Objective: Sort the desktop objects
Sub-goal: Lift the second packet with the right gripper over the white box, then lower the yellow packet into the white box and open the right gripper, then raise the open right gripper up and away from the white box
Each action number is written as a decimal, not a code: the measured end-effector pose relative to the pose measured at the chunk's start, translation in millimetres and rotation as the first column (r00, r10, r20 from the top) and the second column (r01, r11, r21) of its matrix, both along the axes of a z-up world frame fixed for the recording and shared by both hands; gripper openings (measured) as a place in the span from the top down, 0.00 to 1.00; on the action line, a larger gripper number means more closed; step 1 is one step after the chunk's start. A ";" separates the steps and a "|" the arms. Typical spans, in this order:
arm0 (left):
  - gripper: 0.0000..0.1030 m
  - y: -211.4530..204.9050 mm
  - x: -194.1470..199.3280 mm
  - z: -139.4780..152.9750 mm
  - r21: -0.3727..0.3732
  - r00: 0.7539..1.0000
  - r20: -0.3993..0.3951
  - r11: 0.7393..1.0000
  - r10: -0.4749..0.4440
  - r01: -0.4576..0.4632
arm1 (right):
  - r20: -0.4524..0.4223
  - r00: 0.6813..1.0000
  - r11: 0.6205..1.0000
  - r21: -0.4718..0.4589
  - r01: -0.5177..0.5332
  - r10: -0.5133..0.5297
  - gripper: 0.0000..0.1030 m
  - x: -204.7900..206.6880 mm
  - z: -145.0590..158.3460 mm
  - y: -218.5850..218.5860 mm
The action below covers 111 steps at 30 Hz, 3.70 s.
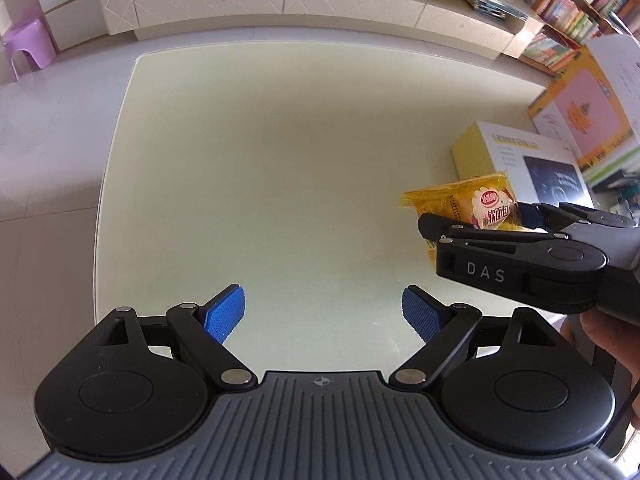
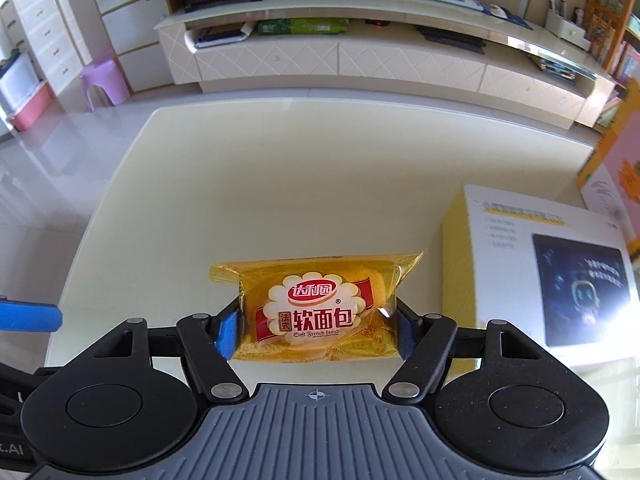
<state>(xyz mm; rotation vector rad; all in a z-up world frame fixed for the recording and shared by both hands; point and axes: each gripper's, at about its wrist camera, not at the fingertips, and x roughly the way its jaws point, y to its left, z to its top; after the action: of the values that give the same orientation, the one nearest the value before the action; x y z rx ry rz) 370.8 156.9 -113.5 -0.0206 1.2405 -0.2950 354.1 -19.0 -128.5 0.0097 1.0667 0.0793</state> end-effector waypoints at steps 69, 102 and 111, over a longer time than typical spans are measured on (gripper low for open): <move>0.00 -92.3 -127.8 -40.7 0.052 0.980 -0.085 0.981 -0.182 0.187 | -0.068 0.977 0.979 -0.024 0.200 -0.202 0.27 -163.4 -102.4 -98.7; 0.00 -93.6 -226.1 57.4 -0.076 0.969 -0.104 0.973 -0.225 0.218 | 0.146 0.892 0.895 -0.068 0.441 -0.429 0.13 -319.7 86.2 -107.8; 0.00 -108.5 -246.8 68.0 -0.085 0.966 -0.121 0.972 -0.229 0.220 | 0.130 0.885 0.883 -0.099 0.460 -0.447 0.11 -335.3 97.6 -125.0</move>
<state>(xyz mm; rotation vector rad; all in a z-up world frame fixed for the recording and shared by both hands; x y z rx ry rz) 123.9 48.3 -45.5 0.0409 1.3641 -0.5420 18.8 -144.0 -31.0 0.1399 0.9401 -0.4112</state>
